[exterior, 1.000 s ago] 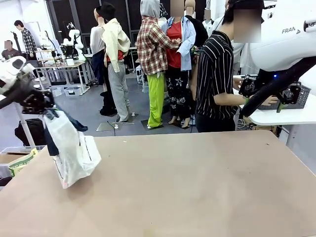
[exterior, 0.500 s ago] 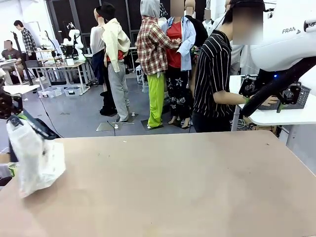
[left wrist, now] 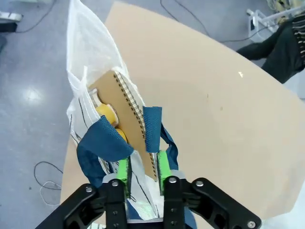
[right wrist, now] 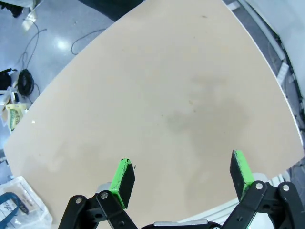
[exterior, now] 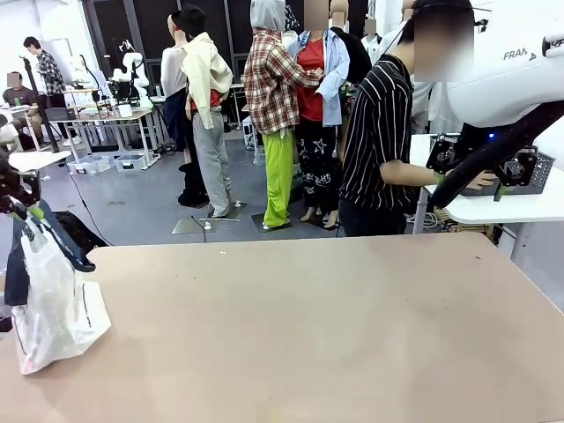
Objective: Transfer purchased items from the store into the shopping bag.
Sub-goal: Move the Reusable shopping bag to the right side of the table.
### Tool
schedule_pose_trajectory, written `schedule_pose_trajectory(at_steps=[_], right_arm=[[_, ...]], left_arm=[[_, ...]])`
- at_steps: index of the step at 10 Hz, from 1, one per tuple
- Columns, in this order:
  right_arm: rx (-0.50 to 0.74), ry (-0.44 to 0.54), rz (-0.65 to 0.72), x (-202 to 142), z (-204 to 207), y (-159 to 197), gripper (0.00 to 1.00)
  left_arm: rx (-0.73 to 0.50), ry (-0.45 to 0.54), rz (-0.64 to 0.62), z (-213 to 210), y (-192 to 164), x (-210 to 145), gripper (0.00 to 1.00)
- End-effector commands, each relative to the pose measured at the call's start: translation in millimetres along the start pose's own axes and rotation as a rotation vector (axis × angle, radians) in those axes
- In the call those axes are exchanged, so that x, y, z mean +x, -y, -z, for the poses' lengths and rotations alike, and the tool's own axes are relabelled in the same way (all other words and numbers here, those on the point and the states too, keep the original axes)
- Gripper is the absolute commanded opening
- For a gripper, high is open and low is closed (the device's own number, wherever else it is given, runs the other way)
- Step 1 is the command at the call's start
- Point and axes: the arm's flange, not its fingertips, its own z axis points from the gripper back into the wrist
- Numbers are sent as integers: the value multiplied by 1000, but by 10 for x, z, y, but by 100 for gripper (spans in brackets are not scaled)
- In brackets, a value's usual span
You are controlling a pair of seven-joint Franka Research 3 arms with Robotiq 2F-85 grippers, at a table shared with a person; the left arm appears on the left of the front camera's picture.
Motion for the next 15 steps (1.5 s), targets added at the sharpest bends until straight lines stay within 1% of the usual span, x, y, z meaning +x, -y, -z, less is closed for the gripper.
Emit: schedule_pose_trajectory(at_steps=[1, 2, 3, 4, 5, 6, 7, 8, 9, 10, 11, 12, 13, 15], right_arm=[[14, -17, -10, -11, 4, 12, 100], [14, -17, -10, -11, 4, 12, 100], [14, -17, -10, -11, 4, 12, 100], [14, -17, -10, -11, 4, 12, 100], [14, -17, -10, -11, 4, 12, 100], [14, -17, -10, -11, 4, 12, 100], [14, -17, -10, -11, 4, 12, 100], [14, -17, -10, -11, 4, 12, 100], [14, -17, -10, -11, 4, 12, 100], [14, -17, -10, -11, 4, 12, 100], [14, -17, -10, -11, 4, 12, 100], [14, -17, -10, -11, 4, 12, 100], [14, -17, -10, -11, 4, 12, 100], [14, -17, -10, -11, 4, 12, 100]], left_arm=[[28, 112, -49, -296, 124, -8, 95], [1, 190, -54, -517, 247, -50, 100], [-30, 252, -29, -727, 453, -108, 100], [-66, 281, 42, -880, 767, -172, 100], [-64, 296, 118, -921, 1082, -277, 100], [-79, 286, 224, -872, 1406, -406, 100], [-98, 252, 320, -758, 1718, -524, 100], [-134, 169, 409, -590, 2015, -614, 100], [-124, 107, 465, -350, 2278, -667, 100], [-102, 50, 487, -122, 2491, -699, 100], [-129, -17, 483, 85, 2645, -731, 100], [-104, -37, 452, 291, 2721, -765, 100], [-75, -9, 430, 504, 2703, -797, 100], [-102, -33, 428, 649, 2682, -930, 100]])
